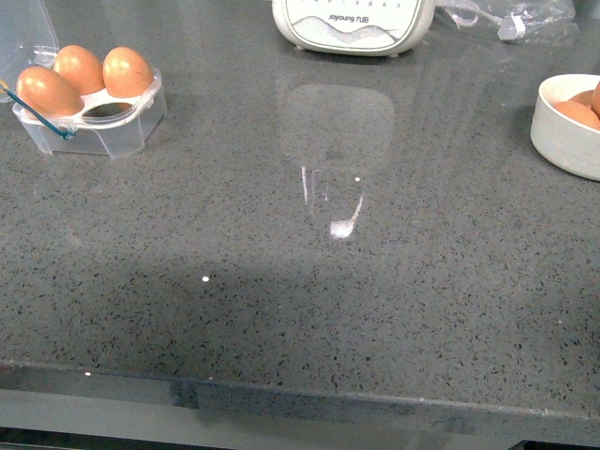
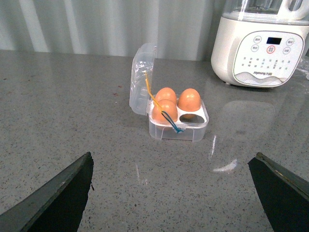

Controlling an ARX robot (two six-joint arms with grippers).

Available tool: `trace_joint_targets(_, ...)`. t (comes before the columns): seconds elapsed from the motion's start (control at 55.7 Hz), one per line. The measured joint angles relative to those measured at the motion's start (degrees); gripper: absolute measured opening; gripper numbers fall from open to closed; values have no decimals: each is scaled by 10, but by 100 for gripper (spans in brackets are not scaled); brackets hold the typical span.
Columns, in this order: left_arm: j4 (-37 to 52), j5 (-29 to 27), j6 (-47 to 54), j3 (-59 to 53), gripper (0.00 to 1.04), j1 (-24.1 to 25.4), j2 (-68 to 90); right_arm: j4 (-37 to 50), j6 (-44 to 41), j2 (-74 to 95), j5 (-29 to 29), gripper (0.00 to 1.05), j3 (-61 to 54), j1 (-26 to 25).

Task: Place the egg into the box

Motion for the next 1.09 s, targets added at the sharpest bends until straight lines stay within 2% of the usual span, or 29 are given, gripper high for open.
trace_joint_targets(1.094, 0, 0, 0, 0, 98, 0, 0, 0, 0, 0, 0, 97, 0, 0)
